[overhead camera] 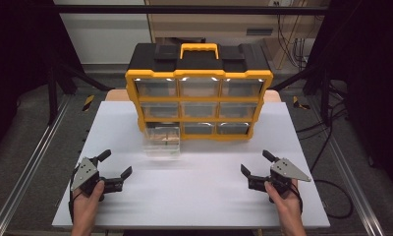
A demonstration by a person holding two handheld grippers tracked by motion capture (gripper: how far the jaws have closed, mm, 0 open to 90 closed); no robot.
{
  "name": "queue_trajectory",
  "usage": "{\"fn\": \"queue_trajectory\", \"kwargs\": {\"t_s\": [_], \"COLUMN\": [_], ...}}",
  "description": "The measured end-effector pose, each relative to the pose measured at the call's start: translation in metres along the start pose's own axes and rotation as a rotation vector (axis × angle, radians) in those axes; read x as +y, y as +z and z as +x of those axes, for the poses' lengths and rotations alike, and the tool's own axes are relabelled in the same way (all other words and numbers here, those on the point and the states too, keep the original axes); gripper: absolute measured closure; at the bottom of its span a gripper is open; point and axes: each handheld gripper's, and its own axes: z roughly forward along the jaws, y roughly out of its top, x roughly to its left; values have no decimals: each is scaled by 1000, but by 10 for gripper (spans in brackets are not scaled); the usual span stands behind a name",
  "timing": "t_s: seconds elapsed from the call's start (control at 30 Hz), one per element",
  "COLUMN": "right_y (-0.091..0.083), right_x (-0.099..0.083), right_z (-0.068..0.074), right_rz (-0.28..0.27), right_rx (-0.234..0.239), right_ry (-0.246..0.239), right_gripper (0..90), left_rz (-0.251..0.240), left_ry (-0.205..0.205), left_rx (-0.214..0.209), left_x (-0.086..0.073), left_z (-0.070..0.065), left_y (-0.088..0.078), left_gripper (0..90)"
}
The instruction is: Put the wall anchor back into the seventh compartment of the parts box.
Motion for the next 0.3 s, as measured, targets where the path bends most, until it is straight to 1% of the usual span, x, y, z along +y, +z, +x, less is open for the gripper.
{"fn": "queue_trajectory", "kwargs": {"t_s": [0.13, 0.3], "right_y": [-2, -3], "right_x": [-1, -6], "right_z": [2, 2], "right_rz": [-27, -46], "right_rx": [-1, 1], "right_ry": [-16, -9], "right_gripper": [61, 59], "left_rz": [-3, -1], "left_ry": [-2, 0], "left_rx": [-1, -6], "left_x": [0, 1], "left_z": [1, 0], "left_y": [0, 1], "left_gripper": [6, 7]}}
